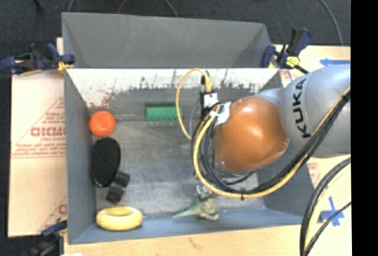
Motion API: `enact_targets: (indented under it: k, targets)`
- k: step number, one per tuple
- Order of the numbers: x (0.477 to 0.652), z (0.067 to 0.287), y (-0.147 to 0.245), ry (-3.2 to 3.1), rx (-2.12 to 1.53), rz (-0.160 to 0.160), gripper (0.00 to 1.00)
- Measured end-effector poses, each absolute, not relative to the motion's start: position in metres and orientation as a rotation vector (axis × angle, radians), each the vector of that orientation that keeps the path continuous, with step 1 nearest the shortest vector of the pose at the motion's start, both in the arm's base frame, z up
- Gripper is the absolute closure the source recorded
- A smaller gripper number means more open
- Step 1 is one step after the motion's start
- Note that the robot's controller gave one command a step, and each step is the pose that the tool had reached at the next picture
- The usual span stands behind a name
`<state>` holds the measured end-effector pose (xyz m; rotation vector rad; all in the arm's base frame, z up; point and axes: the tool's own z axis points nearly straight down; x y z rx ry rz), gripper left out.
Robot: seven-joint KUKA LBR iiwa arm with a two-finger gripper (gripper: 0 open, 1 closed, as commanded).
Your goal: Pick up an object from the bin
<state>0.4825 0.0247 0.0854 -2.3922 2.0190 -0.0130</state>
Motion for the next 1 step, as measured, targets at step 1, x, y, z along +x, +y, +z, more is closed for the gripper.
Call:
enact_targets:
  k: [1]
  targets:
    - [0.4765,0.1152,0.0335,1.927,-2.480,0.002,1.00]
